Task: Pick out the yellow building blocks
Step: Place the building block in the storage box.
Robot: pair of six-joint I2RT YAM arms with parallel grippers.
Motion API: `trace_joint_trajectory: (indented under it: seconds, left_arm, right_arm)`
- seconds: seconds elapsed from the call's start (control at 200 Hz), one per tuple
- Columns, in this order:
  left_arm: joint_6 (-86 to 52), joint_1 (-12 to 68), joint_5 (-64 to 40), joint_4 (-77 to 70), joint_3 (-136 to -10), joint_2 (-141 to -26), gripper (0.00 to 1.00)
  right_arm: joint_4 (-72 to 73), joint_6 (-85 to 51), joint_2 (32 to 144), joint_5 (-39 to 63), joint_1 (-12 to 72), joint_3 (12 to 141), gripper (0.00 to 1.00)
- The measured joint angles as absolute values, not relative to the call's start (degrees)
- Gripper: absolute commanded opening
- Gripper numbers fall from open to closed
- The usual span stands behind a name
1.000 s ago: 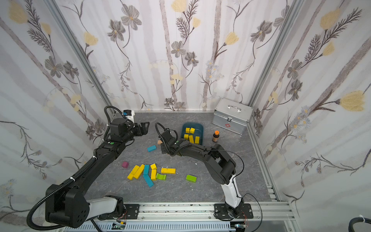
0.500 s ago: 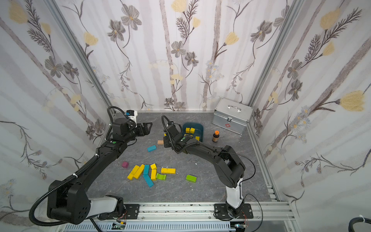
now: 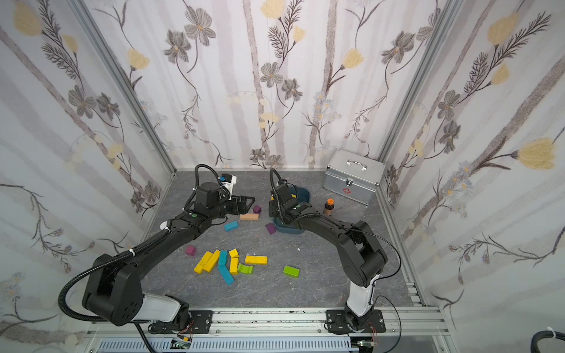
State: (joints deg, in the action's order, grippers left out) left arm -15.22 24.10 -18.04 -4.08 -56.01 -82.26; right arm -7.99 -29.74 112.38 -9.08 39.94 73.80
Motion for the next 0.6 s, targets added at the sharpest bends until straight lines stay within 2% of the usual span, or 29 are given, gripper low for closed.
trace_joint_trajectory:
  seconds: [0.6]
  left_arm:
    - [-14.26,32.91,-27.11,3.09,-63.18,-92.73,0.84]
  right_arm:
    - [-7.55,-29.34,112.92,-10.17,35.40,70.83,0.21]
